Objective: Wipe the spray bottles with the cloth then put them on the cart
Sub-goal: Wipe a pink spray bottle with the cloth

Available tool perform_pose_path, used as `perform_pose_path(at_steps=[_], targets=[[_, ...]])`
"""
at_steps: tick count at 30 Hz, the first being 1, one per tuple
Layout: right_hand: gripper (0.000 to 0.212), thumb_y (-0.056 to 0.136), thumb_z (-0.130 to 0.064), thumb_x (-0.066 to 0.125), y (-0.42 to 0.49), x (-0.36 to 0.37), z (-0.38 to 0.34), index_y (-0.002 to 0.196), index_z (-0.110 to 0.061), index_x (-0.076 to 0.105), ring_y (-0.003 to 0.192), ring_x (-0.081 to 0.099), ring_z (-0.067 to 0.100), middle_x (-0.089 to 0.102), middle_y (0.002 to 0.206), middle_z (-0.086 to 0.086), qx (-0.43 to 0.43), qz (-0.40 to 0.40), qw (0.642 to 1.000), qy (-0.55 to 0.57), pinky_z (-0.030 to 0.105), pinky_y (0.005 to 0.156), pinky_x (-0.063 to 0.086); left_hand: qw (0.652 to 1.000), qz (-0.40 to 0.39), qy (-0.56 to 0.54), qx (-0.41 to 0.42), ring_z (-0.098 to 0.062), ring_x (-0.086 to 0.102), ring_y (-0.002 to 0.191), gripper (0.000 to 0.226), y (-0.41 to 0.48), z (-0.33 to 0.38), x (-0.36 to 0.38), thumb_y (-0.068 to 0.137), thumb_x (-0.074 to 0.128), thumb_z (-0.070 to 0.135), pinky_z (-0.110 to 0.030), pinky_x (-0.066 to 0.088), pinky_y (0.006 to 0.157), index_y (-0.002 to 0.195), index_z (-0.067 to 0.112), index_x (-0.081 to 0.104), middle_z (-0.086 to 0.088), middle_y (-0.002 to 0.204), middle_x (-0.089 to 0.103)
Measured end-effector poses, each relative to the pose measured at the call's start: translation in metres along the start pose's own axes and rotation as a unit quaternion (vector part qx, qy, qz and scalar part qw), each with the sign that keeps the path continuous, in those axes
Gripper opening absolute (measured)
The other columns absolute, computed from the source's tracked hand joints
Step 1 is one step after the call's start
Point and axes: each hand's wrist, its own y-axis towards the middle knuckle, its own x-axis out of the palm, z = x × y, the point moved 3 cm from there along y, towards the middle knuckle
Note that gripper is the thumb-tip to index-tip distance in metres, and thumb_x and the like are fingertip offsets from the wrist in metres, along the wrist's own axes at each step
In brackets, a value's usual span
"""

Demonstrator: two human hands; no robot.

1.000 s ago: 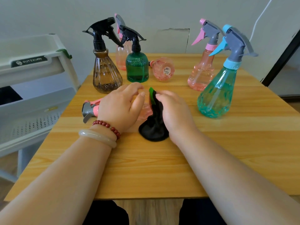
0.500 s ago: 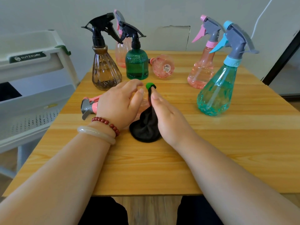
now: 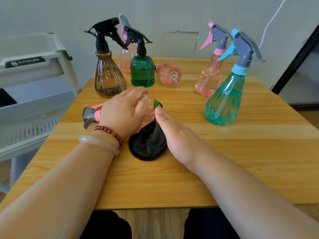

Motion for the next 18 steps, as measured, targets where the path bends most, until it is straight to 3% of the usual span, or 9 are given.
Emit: perform_pose_path(at_steps=[3,5,8,11,16,18], targets=[[0.069,0.096,-0.067,0.019,0.016,-0.001,-0.014,0.156,-0.033,0.016,0.148,0.017,0.010,0.017,0.162,-0.011,0.022,0.016,0.999,-0.021,0.026,0.108,0.017,1.000,-0.001,-0.003,0.000,-0.019,0.061,0.097,0.051,0.000,-0.002,0.001,0.095,0.026,0.046,-0.028,0.038,0.069,0.125,0.023,0.060,-0.001,0.115,0.067],[0.068,0.097,-0.067,0.018,0.020,-0.001,-0.016,0.156,-0.034,0.013,0.149,0.014,0.012,0.014,0.163,-0.010,0.008,0.016,0.999,-0.028,0.029,0.112,0.015,1.000,0.001,0.001,0.003,-0.019,0.062,0.098,0.054,0.001,-0.003,0.001,0.095,0.024,0.049,-0.029,0.041,0.070,0.125,0.024,0.060,0.000,0.114,0.067],[0.069,0.098,-0.064,0.018,0.018,0.003,-0.012,0.157,-0.029,0.008,0.150,0.003,0.005,0.007,0.164,-0.012,-0.004,0.012,0.998,-0.062,0.027,0.115,0.007,1.000,0.007,0.005,0.002,-0.014,0.057,0.089,0.057,0.001,-0.003,0.000,0.093,0.021,0.049,-0.022,0.035,0.060,0.124,0.022,0.061,-0.001,0.112,0.067],[0.069,0.097,-0.064,0.018,0.004,0.005,0.001,0.157,-0.033,0.006,0.149,-0.005,0.002,0.001,0.163,-0.016,0.010,-0.003,0.996,-0.091,0.025,0.113,0.004,1.000,0.006,0.000,-0.001,-0.008,0.049,0.086,0.056,0.000,-0.003,0.000,0.093,0.024,0.046,-0.011,0.028,0.062,0.126,0.020,0.061,-0.002,0.115,0.066],[0.070,0.095,-0.068,0.009,0.011,0.002,-0.015,0.156,-0.035,0.005,0.149,-0.013,0.010,-0.004,0.163,-0.013,0.051,-0.004,0.992,-0.112,0.038,0.118,-0.005,1.000,-0.002,-0.006,0.002,-0.009,0.052,0.087,0.047,-0.001,-0.003,0.001,0.097,0.030,0.042,-0.012,0.030,0.062,0.125,0.021,0.061,-0.001,0.114,0.067],[0.066,0.097,-0.064,0.005,0.013,-0.004,-0.018,0.156,-0.035,0.006,0.149,-0.012,0.012,-0.003,0.164,-0.012,0.054,-0.012,0.989,-0.134,0.036,0.118,-0.009,1.000,-0.002,-0.002,0.006,-0.010,0.054,0.087,0.050,-0.001,-0.005,0.001,0.095,0.027,0.045,-0.013,0.031,0.061,0.124,0.023,0.061,0.000,0.111,0.067]])
